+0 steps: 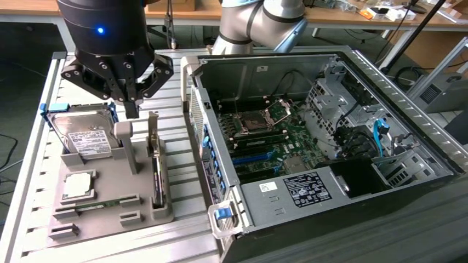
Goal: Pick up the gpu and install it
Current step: 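Reach for the gpu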
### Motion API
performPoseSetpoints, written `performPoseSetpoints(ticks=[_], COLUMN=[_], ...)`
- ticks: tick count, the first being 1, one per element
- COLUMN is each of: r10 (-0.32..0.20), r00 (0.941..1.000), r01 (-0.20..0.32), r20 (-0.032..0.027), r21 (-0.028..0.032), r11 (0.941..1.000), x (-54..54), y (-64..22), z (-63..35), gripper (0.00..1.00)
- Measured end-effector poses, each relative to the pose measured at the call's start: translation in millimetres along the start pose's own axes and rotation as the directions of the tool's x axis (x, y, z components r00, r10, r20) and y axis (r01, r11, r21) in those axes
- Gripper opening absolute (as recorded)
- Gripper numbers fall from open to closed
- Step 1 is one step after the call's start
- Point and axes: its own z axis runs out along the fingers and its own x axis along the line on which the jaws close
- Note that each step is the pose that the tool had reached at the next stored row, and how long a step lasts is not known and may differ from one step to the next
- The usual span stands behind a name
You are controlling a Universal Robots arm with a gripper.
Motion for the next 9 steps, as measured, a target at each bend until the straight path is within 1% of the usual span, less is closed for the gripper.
performPoseSetpoints(ticks=[6, 9], r10=[0.0, 0.0], r00=[1.0, 1.0], r01=[0.0, 0.0], r20=[0.0002, 0.0003], r21=[0.0022, 0.0046], r11=[1.0, 1.0], x=[-0.4, -0.7], y=[-5.5, -9.1], z=[-0.1, -0.3], gripper=[0.11, 0.11])
